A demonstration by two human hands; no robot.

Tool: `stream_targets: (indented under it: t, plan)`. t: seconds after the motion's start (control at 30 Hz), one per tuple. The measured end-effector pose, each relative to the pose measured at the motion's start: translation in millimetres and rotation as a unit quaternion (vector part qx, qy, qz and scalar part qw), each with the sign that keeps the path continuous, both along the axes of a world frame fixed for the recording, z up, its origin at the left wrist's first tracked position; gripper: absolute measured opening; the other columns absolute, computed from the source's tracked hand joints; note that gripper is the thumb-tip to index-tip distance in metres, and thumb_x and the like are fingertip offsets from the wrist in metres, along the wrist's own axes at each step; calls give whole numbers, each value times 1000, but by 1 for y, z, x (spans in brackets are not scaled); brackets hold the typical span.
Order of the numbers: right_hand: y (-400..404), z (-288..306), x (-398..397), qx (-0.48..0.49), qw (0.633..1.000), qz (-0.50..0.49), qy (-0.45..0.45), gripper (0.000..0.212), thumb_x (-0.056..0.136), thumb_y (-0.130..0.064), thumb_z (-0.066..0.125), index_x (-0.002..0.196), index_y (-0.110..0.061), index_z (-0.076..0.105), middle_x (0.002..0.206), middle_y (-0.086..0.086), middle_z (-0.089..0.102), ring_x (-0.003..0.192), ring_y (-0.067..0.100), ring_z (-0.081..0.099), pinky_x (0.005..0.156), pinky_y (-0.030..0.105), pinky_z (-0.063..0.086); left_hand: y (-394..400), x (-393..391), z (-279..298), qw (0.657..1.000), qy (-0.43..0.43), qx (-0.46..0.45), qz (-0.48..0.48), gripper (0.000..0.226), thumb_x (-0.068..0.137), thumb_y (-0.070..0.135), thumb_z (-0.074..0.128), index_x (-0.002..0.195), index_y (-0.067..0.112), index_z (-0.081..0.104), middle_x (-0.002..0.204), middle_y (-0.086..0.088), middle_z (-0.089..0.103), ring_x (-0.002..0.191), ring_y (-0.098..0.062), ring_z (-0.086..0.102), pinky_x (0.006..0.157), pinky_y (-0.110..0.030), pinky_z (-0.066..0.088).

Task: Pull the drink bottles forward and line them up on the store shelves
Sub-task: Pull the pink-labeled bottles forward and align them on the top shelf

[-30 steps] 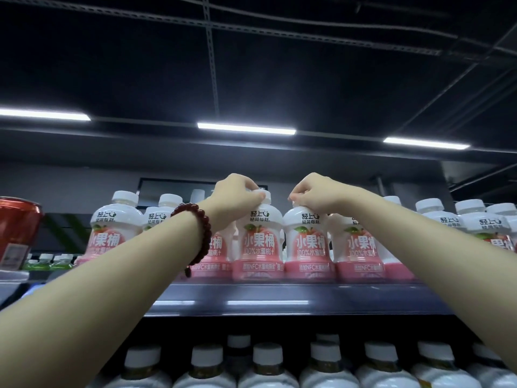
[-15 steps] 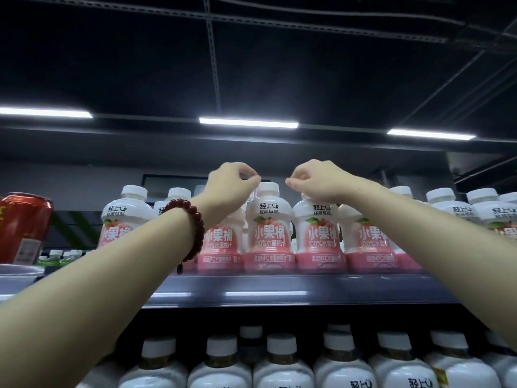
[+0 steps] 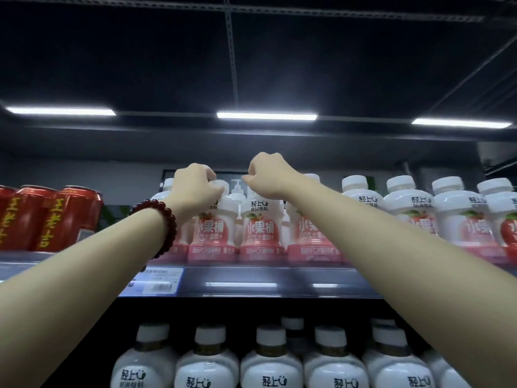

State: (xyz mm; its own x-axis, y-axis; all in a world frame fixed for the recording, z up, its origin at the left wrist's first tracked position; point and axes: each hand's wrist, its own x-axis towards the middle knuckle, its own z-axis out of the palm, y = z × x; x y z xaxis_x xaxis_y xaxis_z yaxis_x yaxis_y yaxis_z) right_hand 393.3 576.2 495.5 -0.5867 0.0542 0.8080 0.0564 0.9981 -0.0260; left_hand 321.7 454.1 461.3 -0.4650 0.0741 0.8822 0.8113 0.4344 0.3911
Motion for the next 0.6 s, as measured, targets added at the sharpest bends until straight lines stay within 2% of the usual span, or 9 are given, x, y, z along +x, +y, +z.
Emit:
stream_targets:
  t: [0.07, 0.13, 0.2, 0.3, 0.4, 0.53, 0.6]
  plan:
    - [-4, 0, -10, -30, 999, -20, -4, 35, 93, -15, 44, 60, -11, 32, 66, 6, 37, 54, 23, 35, 47, 29, 28, 1, -3, 0, 1000, -25, -12, -5, 23, 88, 21, 54, 106, 8, 61, 101, -10, 59, 95, -26, 57, 72, -29, 44]
    - [-2, 1, -19, -64, 997, -39, -6, 29, 92, -13, 43, 64, -10, 34, 72, 7, 39, 61, 24, 39, 50, 29, 30, 2, -3, 4, 999, -32, -30, 18, 18, 88, 23, 52, 93, 8, 60, 90, -9, 57, 71, -21, 49, 55, -28, 38]
    - [1, 4, -25, -79, 994, -71, -32, 22, 93, -15, 43, 73, -6, 42, 85, 10, 46, 61, 22, 44, 49, 28, 32, 3, 0, 8, 998, -43, -48, 23, 24, 88, 26, 53, 93, 6, 66, 85, -7, 57, 57, -14, 42, 48, -23, 32]
    - [6, 8, -22, -83, 991, -88, -65, 18, 96, -26, 45, 89, -9, 47, 98, 10, 48, 70, 23, 52, 58, 30, 40, 5, 0, 12, 997, -47, -56, -13, 23, 88, 28, 59, 101, 13, 70, 78, 2, 58, 60, -3, 43, 47, -18, 30]
    - [8, 9, -15, -58, 993, -76, -73, 31, 98, -33, 44, 78, -10, 45, 97, 10, 50, 80, 27, 51, 68, 34, 40, 5, -2, 12, 998, -44, -13, -50, 18, 85, 23, 62, 97, 17, 73, 72, 8, 57, 61, -2, 47, 45, -16, 32]
    - [8, 12, -7, -37, 992, -71, -94, 39, 97, -37, 44, 69, -11, 44, 87, 12, 56, 72, 28, 53, 65, 34, 43, 1, 1, 11, 994, -40, 22, -100, 10, 83, 17, 64, 84, 19, 73, 78, 3, 64, 65, -8, 56, 46, -20, 42]
    - [7, 16, 1, -27, 992, -62, -109, 40, 97, -38, 44, 68, -10, 47, 76, 11, 59, 64, 27, 53, 59, 31, 45, -5, 3, 14, 993, -40, 17, -106, 10, 83, 19, 64, 85, 20, 74, 78, 4, 65, 64, -9, 56, 43, -18, 43]
